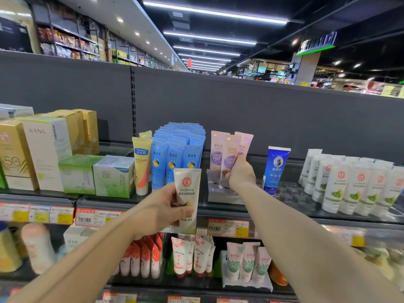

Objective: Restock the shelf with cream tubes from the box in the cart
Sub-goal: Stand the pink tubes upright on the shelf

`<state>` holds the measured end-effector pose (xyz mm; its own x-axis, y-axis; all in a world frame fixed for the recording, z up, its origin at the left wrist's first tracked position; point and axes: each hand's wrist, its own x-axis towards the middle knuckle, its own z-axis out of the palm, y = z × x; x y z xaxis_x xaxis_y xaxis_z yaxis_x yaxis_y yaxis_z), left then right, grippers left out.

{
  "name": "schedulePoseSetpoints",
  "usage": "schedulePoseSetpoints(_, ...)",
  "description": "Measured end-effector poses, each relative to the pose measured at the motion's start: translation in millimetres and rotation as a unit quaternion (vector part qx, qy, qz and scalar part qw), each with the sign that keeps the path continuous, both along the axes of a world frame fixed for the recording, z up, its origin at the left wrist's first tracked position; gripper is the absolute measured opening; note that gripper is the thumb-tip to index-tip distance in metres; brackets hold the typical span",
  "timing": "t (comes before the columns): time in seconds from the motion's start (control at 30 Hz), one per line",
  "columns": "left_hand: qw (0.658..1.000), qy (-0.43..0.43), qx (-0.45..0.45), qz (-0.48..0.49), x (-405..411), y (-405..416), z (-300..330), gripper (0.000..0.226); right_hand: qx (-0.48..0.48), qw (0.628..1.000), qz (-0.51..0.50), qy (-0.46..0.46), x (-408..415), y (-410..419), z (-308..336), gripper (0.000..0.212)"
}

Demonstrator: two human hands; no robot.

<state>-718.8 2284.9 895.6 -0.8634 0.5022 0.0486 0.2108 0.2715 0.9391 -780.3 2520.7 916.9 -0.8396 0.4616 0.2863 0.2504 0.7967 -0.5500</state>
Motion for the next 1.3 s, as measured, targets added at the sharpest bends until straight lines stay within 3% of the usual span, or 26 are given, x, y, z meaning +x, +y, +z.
schedulePoseSetpoints(0.27, 1.0, 0.001, 0.012, -0.005, 1, 10, 3, 0.034, -0.095, 0.995, 0.003, 0.009, 4, 2, -1, 0.037)
schedulePoseSetpoints(0.37, 0.999, 0.016, 0.028, -0.003, 3, 16, 12, 0.032, -0.114, 0.992, 0.021, 0.054, 31, -4, 9, 0.031)
schedulePoseSetpoints(0.43, 0.999, 0.029, 0.043, -0.003, 5, 22, 17, 0.031, -0.126, 0.987, 0.091, 0.054, 65, -9, 15, 0.024)
schedulePoseSetpoints(0.53, 0.997, 0.052, 0.051, -0.024, 8, 38, 23, 0.035, -0.197, 0.942, 0.262, -0.07, 124, -16, 29, 0.033)
schedulePoseSetpoints(0.6, 0.996, 0.052, 0.061, -0.041, 14, 58, 27, 0.035, -0.193, 0.934, 0.286, -0.097, 146, -11, 33, 0.04)
schedulePoseSetpoints(0.8, 0.986, 0.105, 0.061, -0.115, 39, 144, 35, 0.03, -0.082, 0.985, 0.15, -0.019, 188, 51, 33, 0.039)
schedulePoseSetpoints(0.97, 0.984, 0.071, 0.081, -0.144, 69, 239, 30, 0.007, -0.131, 0.987, 0.09, 0.005, 231, 152, 17, 0.039)
schedulePoseSetpoints(1.1, 0.968, 0.187, -0.006, -0.165, 95, 312, 24, 0.005, -0.136, 0.99, 0.027, 0.016, 264, 251, 13, 0.026)
schedulePoseSetpoints(1.2, 0.928, 0.3, -0.117, -0.189, 112, 367, 17, 0.029, -0.119, 0.993, -0.016, 0.008, 280, 326, 16, 0.026)
schedulePoseSetpoints(1.3, 0.88, 0.399, -0.194, -0.166, 119, 415, 5, 0.03, -0.114, 0.993, -0.025, 0.013, 276, 382, 19, 0.029)
